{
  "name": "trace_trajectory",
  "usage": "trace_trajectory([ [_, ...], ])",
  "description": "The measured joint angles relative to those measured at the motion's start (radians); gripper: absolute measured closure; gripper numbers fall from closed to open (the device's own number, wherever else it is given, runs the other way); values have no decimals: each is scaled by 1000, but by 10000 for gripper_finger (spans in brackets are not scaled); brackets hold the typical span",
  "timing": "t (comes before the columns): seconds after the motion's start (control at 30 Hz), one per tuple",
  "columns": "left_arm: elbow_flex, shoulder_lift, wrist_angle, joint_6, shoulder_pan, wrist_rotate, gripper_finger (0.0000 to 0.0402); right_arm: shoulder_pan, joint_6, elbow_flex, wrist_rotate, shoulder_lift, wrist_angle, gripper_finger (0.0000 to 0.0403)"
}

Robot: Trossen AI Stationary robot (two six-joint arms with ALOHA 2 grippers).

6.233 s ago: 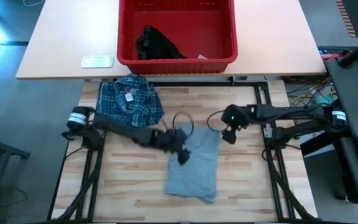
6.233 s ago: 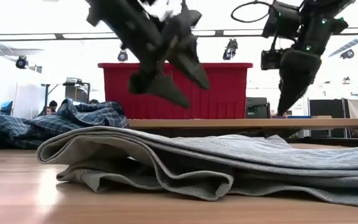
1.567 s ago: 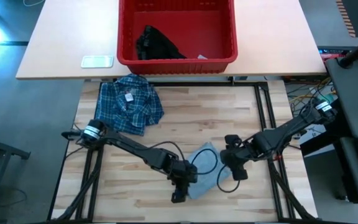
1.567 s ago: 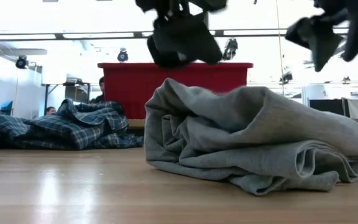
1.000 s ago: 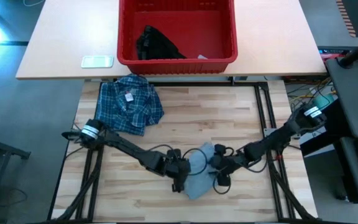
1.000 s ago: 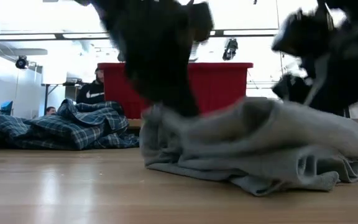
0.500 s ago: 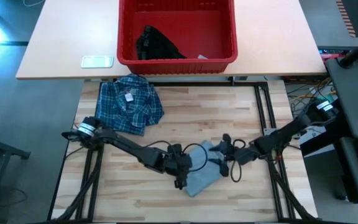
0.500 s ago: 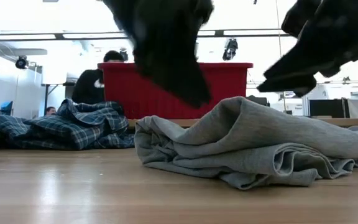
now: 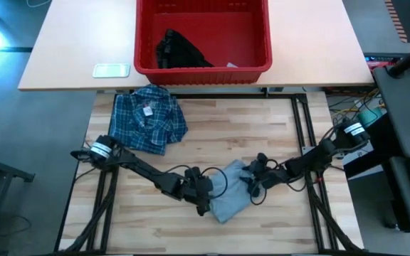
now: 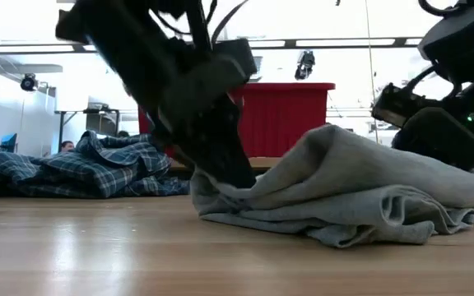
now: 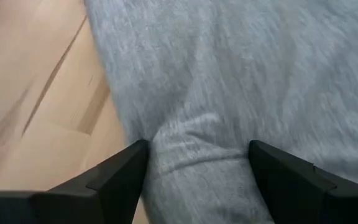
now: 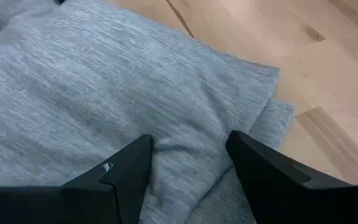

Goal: Fold Laundry from Bin
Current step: Fold the gray shirt

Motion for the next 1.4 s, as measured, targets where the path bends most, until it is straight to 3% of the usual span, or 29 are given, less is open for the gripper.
trace_trajectory([
  [0.1,3,7,19,-9,12,-5,132,0,-21,0,-8,-49,-33,184],
  [0.23,95,-39,-141,8,52,-5,127,-1,-50,54,-20,-182,-124,184],
  [0.33,151,-108,-234,44,72,1,119,-1,-33,137,-53,-297,-384,181],
  [0.47,129,-195,-325,39,97,66,104,13,-32,263,-93,-400,-683,162],
  [0.57,68,-232,-254,28,112,64,99,58,-123,280,-68,-409,-629,153],
  [0.67,2,-216,-107,12,108,64,98,89,-232,247,-71,-343,-353,155],
  [0.77,-39,-160,34,-21,93,66,98,96,-237,221,-107,-210,-155,158],
  [0.9,-40,-50,77,-58,77,67,98,97,-206,237,-211,-1,-73,158],
  [1.03,1,42,88,-87,67,68,98,110,-198,284,-271,103,-186,162],
  [1.13,46,69,78,-88,58,65,98,107,-180,299,-285,88,-368,163],
  [1.3,89,5,-67,-49,36,43,98,109,-180,300,-296,-51,-487,161],
  [1.4,109,-74,-118,0,27,15,98,120,-209,327,-285,-153,-461,165],
])
